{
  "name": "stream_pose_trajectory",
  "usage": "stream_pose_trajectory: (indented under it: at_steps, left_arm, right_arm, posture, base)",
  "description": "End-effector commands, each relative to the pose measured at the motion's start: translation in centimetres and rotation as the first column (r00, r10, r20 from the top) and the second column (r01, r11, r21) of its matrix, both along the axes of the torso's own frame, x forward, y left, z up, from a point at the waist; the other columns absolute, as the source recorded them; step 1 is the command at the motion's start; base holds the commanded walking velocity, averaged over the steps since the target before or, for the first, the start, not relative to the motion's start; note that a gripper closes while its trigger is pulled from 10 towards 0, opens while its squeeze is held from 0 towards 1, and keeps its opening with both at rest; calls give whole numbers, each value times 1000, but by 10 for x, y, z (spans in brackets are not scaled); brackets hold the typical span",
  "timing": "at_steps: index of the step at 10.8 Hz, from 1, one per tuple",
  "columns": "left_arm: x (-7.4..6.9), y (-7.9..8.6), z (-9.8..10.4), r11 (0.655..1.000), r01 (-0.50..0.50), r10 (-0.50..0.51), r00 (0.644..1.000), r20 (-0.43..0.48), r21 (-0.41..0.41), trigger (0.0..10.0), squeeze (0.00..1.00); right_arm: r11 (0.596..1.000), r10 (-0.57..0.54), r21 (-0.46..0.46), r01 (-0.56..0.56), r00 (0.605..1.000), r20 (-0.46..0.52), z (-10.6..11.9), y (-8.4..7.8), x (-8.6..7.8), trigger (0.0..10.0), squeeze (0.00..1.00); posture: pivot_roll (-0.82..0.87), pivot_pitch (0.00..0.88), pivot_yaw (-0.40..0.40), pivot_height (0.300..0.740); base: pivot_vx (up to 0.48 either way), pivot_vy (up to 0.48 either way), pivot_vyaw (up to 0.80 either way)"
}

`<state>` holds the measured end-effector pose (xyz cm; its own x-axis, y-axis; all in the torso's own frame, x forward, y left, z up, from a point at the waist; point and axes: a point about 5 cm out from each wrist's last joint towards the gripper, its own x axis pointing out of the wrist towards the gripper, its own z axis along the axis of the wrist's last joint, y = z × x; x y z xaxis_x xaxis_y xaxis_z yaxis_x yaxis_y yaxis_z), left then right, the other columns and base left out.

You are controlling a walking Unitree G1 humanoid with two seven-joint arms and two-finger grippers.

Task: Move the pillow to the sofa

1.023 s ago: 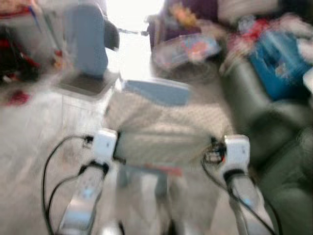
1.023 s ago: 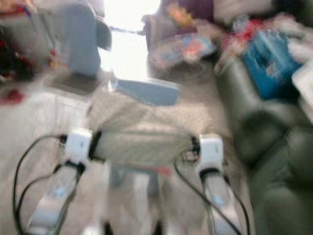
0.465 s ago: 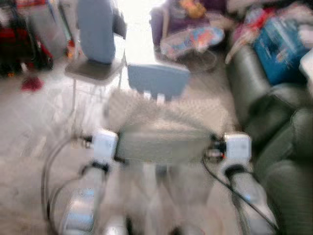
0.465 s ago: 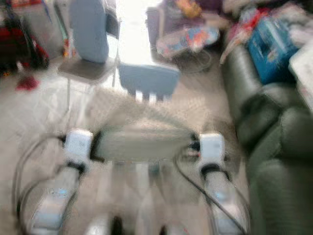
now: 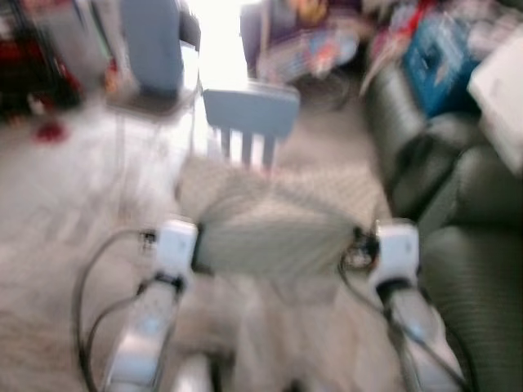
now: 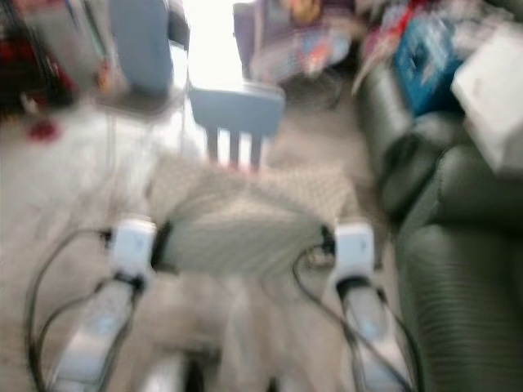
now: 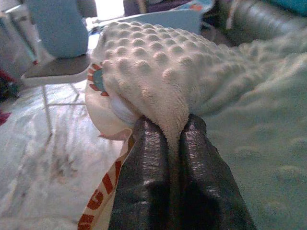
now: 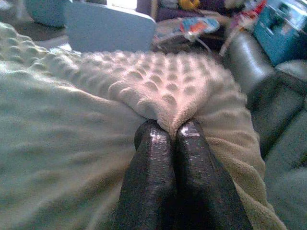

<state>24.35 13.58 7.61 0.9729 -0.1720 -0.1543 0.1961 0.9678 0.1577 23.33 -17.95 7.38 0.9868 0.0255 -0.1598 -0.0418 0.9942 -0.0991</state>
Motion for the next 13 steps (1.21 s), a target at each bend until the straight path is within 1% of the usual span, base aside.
stream_pose_trajectory:
  at_steps: [1, 6, 10, 11, 12, 13]
  left_arm:
    - [3, 3, 6, 1000, -4, 3, 1000, 23, 9, 10000, 0]
    - [4, 3, 7, 1000, 3, -3, 1000, 27, -2, 10000, 0]
    - [5, 4, 9, 1000, -1, 2, 1000, 28, -21, 10000, 0]
    - [5, 5, 9, 1000, -2, 3, 1000, 30, -23, 10000, 0]
    - [6, 5, 9, 1000, -3, 4, 1000, 30, -24, 10000, 0]
    - [9, 7, 11, 999, -13, 14, 999, 35, -35, 10000, 0]
  right_arm:
    - [1000, -14, 4, 14, 999, 32, 7, -2, 3, 10000, 0]
    - [1000, -14, 10, 14, 1000, 27, 7, -1, 3, 10000, 0]
    - [999, -26, 34, 25, 1000, 15, 5, 0, 3, 10000, 0]
    - [999, -27, 38, 26, 1000, 8, 4, -1, 4, 10000, 0]
    - [999, -28, 38, 28, 1000, 6, 4, -1, 4, 10000, 0]
    - [999, -28, 39, 28, 1000, 7, 3, -1, 5, 10000, 0]
  posture:
    - [-39, 23, -40, 740]
    - [-39, 27, -39, 740]
    - [-35, 33, -40, 740]
    - [-33, 33, -40, 740]
    - [-33, 33, -40, 740]
    - [-32, 33, -39, 740]
  base:
    - [-480, 0, 0]
    - [-397, 0, 0]
    - [0, 0, 0]
    - [0, 0, -763]
    - [0, 0, 0]
    - [0, 0, 0]
